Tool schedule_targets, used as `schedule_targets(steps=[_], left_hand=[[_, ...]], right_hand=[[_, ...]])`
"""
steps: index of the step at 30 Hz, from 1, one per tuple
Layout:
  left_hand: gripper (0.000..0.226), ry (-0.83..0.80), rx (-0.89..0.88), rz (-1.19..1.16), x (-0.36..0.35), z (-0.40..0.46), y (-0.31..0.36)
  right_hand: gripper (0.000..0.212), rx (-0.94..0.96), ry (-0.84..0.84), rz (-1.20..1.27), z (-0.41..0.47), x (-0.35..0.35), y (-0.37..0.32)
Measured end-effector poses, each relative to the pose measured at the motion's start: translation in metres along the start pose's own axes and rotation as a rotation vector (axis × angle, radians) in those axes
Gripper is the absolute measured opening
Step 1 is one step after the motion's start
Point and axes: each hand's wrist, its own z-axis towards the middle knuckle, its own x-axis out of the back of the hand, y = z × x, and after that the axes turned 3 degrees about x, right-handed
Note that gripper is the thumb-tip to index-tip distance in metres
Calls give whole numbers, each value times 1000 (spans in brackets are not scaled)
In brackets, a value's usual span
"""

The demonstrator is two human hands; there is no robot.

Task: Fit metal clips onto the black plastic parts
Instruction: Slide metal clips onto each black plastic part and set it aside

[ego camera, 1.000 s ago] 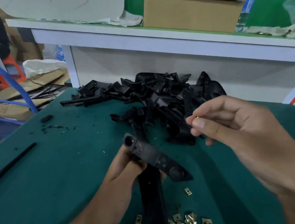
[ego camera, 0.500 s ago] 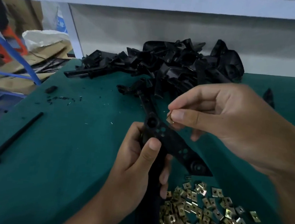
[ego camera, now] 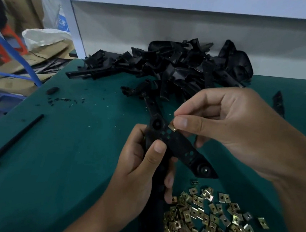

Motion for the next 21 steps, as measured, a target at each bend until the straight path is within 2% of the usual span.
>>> schedule_targets(steps=[6,9,14,19,21], left_hand=[[37,56,1,32,2,1,1],[44,52,0,43,2,0,2],[35,72,19,49,2,0,-1],[45,76,24,30,2,2,-2],[40,88,26,43,4,3,-2]], right_hand=[[19,-6,-27,-23,0,2,1],[20,9,-27,-69,0,2,2],[20,38,-47,-96,0,-1,4],[19,50,-70,-70,1,-5,7],[20,62,-58,-87,1,-5,9]])
